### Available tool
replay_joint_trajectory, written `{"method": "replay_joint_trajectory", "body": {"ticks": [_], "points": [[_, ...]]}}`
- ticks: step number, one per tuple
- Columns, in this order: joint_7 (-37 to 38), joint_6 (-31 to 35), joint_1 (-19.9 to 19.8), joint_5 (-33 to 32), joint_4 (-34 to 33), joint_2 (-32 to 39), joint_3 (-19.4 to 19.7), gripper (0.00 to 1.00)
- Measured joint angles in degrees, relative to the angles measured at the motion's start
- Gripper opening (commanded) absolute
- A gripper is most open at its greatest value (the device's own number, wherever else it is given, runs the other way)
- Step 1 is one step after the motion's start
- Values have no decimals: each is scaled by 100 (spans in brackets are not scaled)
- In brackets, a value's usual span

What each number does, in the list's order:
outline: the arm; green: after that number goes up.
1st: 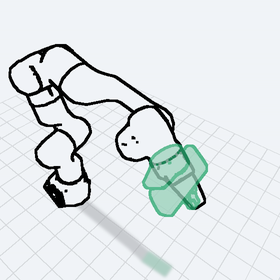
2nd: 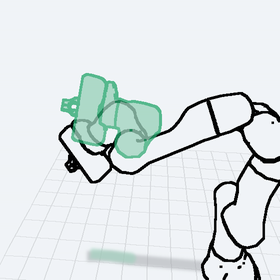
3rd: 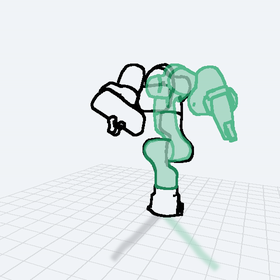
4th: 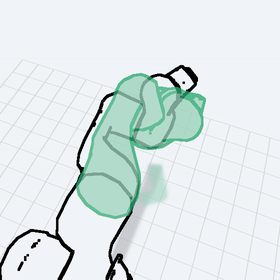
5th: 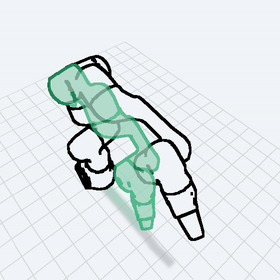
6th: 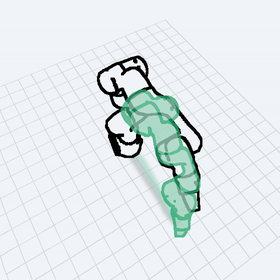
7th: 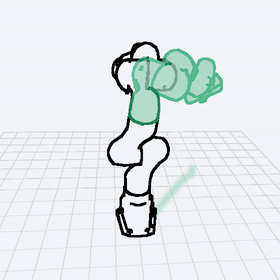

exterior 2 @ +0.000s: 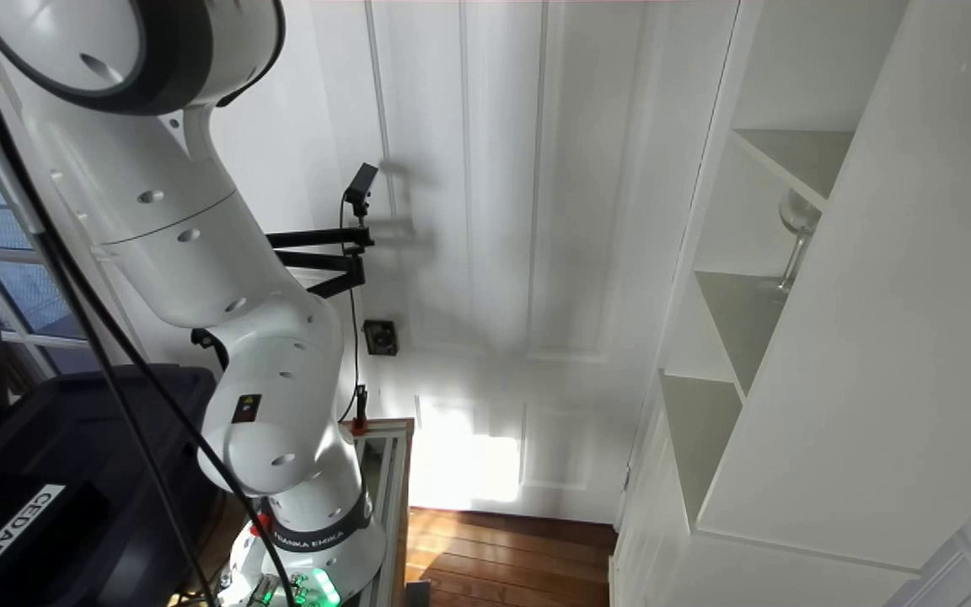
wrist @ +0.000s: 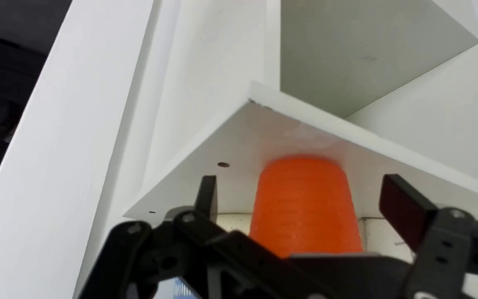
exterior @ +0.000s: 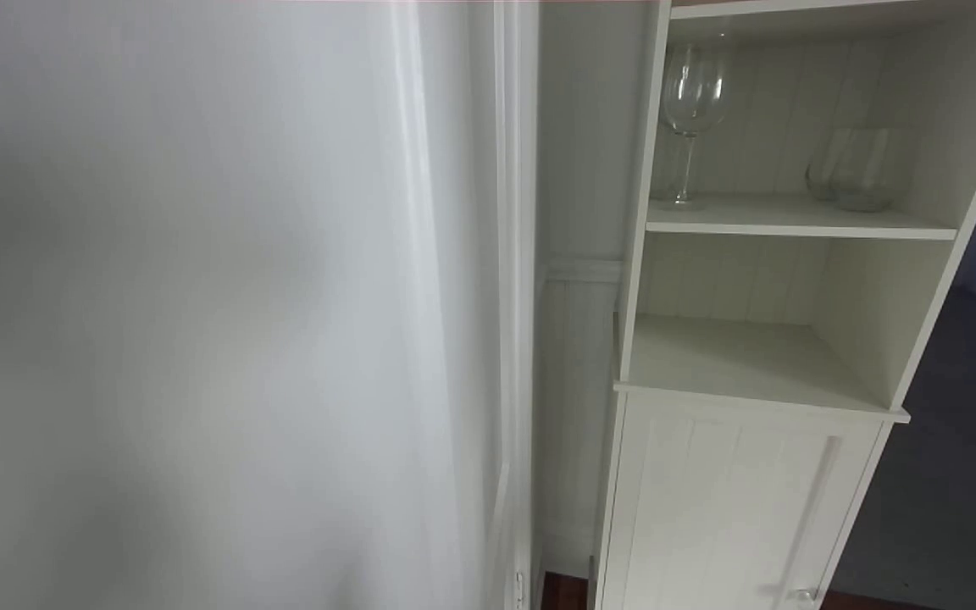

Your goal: Place the plastic cups on the top shelf

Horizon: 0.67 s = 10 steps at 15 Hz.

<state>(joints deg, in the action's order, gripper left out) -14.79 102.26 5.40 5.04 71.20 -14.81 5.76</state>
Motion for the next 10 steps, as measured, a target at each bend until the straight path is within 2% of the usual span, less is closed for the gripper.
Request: {"method": "replay_joint_trajectory", "body": {"ticks": [5, 10], "points": [[-628, -244, 9, 33, 257, -479, 157, 100], [-1074, -384, 7, 33, 932, -1169, 333, 100]]}}
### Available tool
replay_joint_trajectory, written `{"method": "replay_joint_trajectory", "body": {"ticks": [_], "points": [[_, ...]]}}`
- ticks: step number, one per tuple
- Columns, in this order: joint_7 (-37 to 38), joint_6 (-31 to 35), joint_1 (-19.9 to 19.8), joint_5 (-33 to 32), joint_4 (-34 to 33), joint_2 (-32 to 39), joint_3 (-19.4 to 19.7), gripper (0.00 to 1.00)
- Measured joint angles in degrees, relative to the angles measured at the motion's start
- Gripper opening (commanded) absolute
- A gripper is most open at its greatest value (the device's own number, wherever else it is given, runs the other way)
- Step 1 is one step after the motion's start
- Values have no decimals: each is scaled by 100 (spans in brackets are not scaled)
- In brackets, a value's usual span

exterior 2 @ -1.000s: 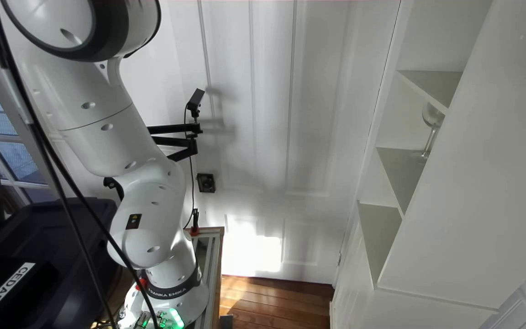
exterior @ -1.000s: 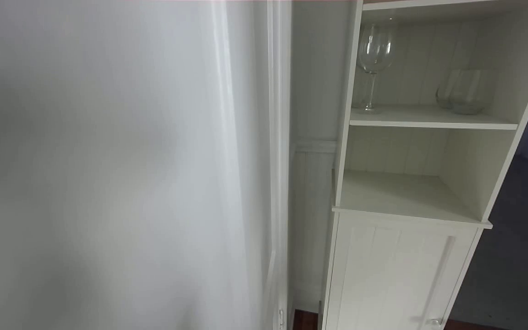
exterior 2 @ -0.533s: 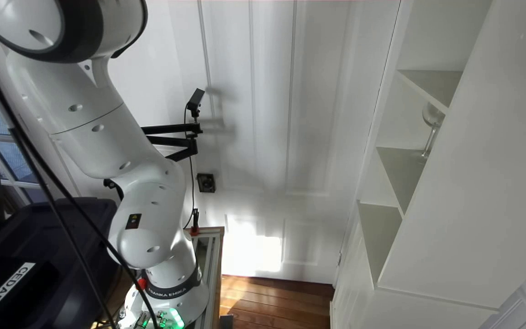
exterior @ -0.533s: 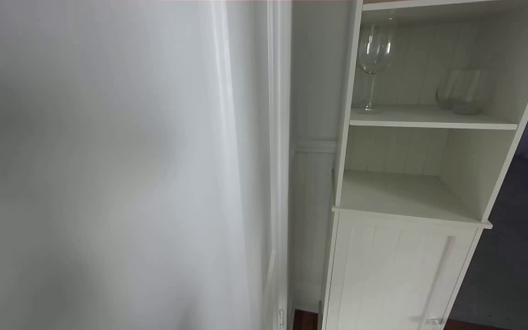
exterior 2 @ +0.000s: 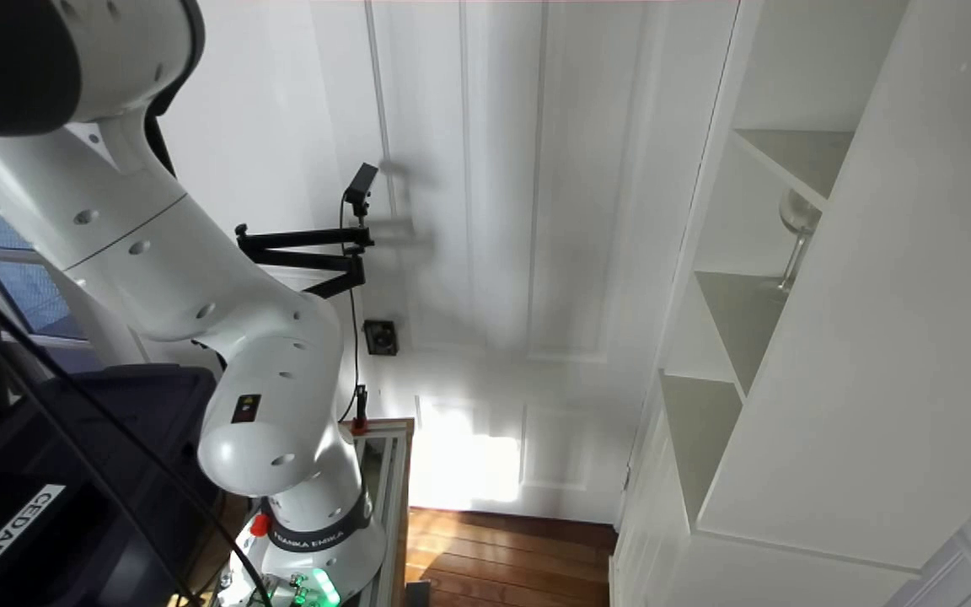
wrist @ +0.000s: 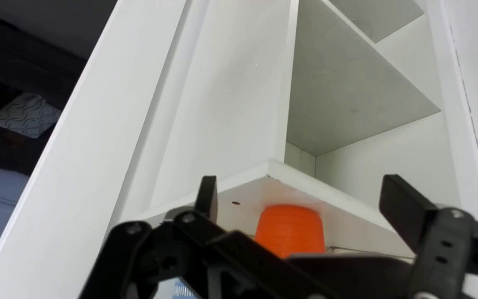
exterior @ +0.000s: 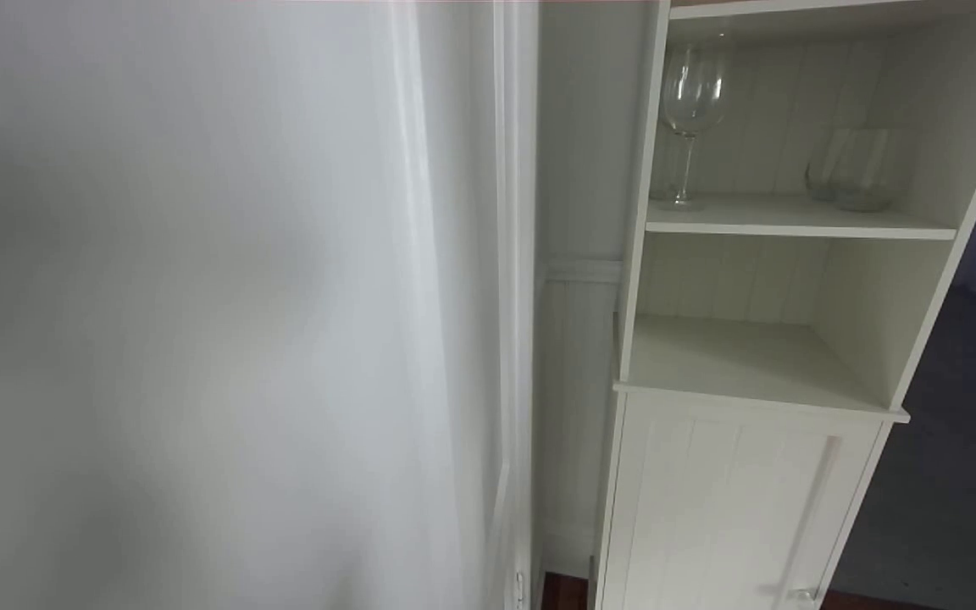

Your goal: Place the plastic cups on the top shelf

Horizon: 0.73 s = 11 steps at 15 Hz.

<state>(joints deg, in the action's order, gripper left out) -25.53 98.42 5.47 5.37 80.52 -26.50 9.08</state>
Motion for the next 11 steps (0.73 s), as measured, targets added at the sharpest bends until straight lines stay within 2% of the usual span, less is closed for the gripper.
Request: {"method": "replay_joint_trajectory", "body": {"ticks": [11], "points": [[-329, -136, 83, 23, 1726, -1164, 76, 100]]}}
